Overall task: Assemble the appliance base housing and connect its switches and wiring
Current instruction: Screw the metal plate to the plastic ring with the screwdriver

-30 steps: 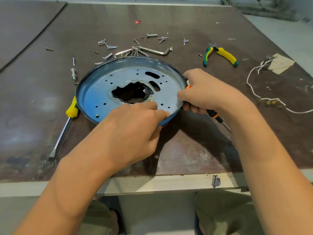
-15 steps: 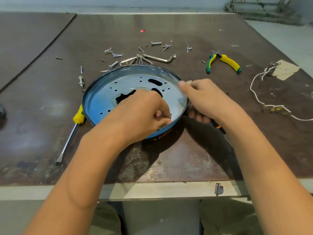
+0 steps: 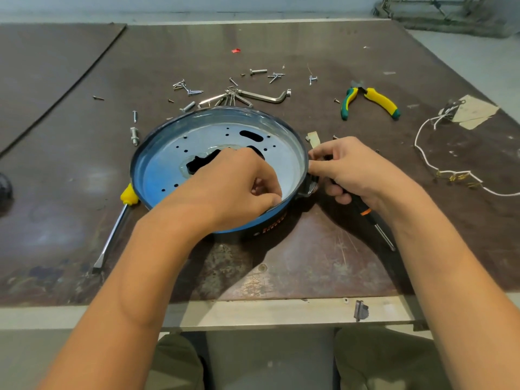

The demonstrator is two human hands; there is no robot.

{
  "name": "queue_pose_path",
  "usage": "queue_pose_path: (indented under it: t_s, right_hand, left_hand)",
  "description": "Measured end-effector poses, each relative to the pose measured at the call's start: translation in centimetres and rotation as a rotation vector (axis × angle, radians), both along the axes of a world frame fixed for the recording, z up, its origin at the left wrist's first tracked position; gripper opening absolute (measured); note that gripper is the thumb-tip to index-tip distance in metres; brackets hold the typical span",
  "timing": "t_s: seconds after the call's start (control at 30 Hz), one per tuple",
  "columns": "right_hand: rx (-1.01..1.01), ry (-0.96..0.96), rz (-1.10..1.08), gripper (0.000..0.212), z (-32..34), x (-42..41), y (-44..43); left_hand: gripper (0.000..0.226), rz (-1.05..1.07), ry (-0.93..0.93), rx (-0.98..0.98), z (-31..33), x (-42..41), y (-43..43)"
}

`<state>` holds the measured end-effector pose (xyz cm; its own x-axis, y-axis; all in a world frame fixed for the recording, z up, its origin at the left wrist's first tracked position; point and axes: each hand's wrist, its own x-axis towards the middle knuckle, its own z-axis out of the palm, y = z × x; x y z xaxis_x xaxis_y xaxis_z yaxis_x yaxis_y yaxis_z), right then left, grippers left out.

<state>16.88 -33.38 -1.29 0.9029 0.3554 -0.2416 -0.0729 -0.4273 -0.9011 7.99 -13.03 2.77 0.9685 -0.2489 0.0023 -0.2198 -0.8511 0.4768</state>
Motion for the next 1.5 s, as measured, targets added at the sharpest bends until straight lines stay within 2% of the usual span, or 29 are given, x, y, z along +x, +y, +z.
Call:
queue_pose_path:
  t_s: [0.13,0.27,0.37,0.6,0.8,0.9,1.0,1.03,1.1,1.17,1.23,1.37,1.5]
  right_hand:
    - [-0.001,0.040,0.058,0.012,0.1,-0.1,-0.8]
    - [-0.028,0.138,0.071,0.011,0.6,-0.3,-2.1]
    - [-0.029,0.188,0.069,0.012,0.9,-0.8,-2.8]
    - [0.000,0.177,0.051,0.015,0.7,-1.3,-2.6]
    - [-0.015,0.194,0.055,0.022,0.7,-1.1,-2.9]
    - [-0.078,0.155,0.020,0.026,0.9,-1.1,-3.1]
    - [-0.122,-0.005,-0.103,0.020,1.8,-1.2,-3.4]
    - [-0.058,-0.058,-0.156,0.019,2.3,-1.3,-3.4]
    - [0.210,-0.119,-0.231,0.013,3.7,-1.7,-3.3]
    - [0.446,-0.150,-0.197,0.007,5.5,-2.4,-2.8]
    - [0.620,-0.187,-0.128,0.010,7.0,-3.1,-2.1]
    - [0.920,-0.201,-0.006,0.024,8.7,-4.4,-0.6]
    - [1.027,-0.239,0.001,0.030,8.4,-5.2,1.5]
  left_hand:
    - [0.018,-0.018,-0.003,0.006,-0.2,0.0,-0.4]
    - [0.009,-0.083,0.091,-0.058,0.2,-0.3,-0.4]
    - [0.012,-0.124,0.124,-0.073,0.4,-0.5,-0.6]
    - [0.011,-0.117,0.110,-0.010,0.3,-1.0,-1.4]
    - [0.009,-0.110,0.178,-0.051,0.5,-1.1,-1.2]
    - [0.009,-0.125,0.171,-0.027,1.0,-1.3,-1.2]
    - [0.022,-0.069,0.131,-0.069,2.0,-1.9,-0.4]
    - [0.029,-0.053,0.121,-0.071,2.3,-2.1,0.0]
    - [0.054,-0.093,0.132,0.029,2.4,-2.5,0.6]
    - [0.064,-0.174,0.201,0.137,2.0,-3.0,0.4]
    - [0.059,-0.218,0.217,0.164,1.3,-3.3,0.1]
    - [0.044,-0.194,0.107,0.141,0.5,-3.7,0.2]
    - [0.043,-0.167,0.043,0.149,0.1,-3.8,0.4]
